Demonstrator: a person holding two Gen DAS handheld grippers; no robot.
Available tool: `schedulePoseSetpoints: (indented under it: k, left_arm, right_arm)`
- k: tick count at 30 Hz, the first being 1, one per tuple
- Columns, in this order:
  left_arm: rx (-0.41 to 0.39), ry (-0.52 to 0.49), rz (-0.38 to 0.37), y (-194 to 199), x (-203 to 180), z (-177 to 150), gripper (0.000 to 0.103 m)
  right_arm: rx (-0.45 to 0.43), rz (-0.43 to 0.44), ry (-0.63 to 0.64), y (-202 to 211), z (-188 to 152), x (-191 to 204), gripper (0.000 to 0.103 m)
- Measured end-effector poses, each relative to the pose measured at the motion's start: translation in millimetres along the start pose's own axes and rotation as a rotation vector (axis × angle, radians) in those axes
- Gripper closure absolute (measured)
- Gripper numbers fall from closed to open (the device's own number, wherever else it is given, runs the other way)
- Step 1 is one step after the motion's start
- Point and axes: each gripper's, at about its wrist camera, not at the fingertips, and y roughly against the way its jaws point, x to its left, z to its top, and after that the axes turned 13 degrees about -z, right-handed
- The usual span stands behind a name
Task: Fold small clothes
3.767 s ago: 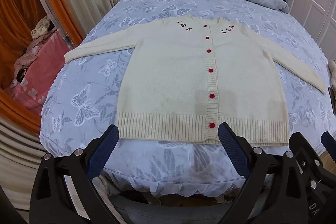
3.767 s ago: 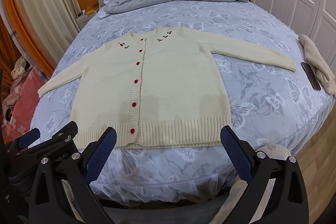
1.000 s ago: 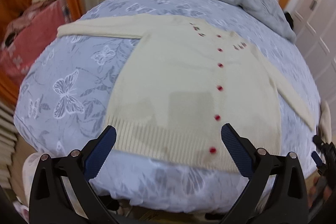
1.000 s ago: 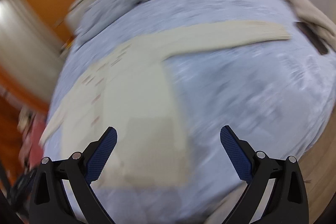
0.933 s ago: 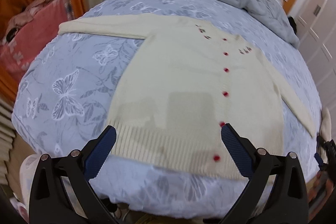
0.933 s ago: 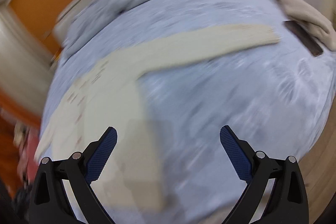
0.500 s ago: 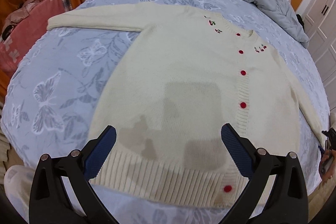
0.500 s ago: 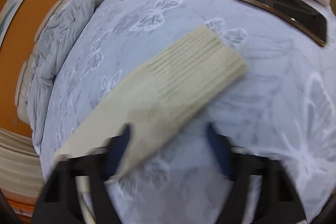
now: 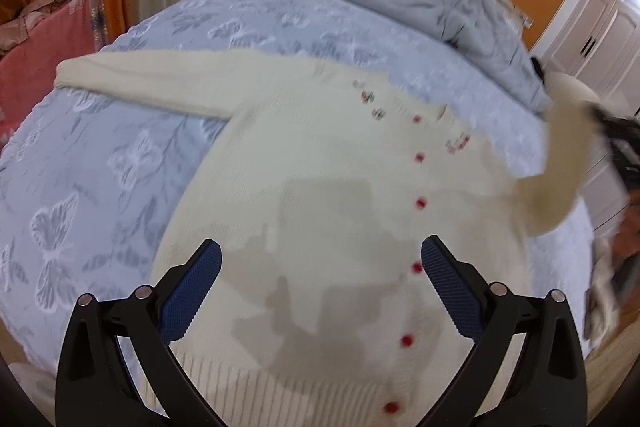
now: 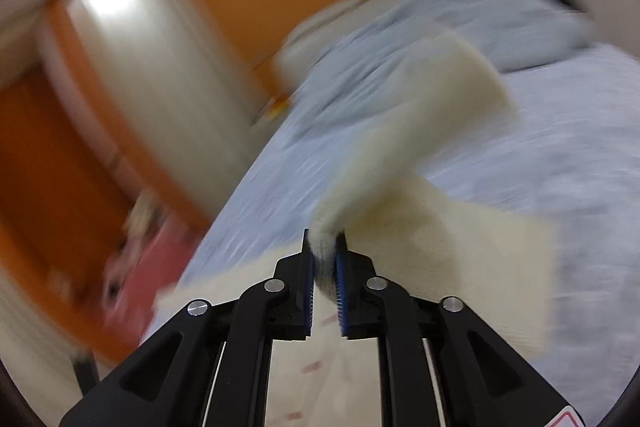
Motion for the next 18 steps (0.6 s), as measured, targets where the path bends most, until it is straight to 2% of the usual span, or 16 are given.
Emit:
schedulePoseSetpoints:
  k: [2,5,7,9,11,14,16,17,18]
  left_arm:
    - [-0.002,0.011,-0.036,-2,-1,12,0.005]
    - [0.020,0.054,-0.097,-15,4,32,0.005]
    - [0.036,0.098,-0.143,-35,11,47,0.005]
    - [0.058,0.115,-0.142,-59,16,57,0.005]
    - [0.109,0.143,-0.127,-95,22,65,0.005]
    - [0.159,0.233,-0.158,-142,33,73,0.006]
    - [0.163,0.274,-0.150,-166,34,77,0.012]
    - [0.164,0.283,-0.138,-176,32,79,0.022]
    - [0.172,0.287,-0.128,-185,32,81,0.040]
  right_arm:
    - [0.125,-0.003,0.107,-49,-30,43,0.075]
    - [0.205,-0.067,0.179,-78,-73,58,0.075]
    - [0.210,-0.099,0.120,-64,-91,31,0.066]
    - [0.198,-0.145,0.043,-52,-97,5,0.053]
    - [0.178,-0.235,-0.032,-30,-102,-36,0.047]
    - [0.170,-0.354,-0.153,-11,-107,-94,0.042]
    - [0.179,-0.372,-0.226,-12,-111,-121,0.042]
    - [0.186,-0.377,-0.260,-16,-111,-135,0.042]
    - [0.196,-0.381,-0.275,-21,-111,-143,0.042]
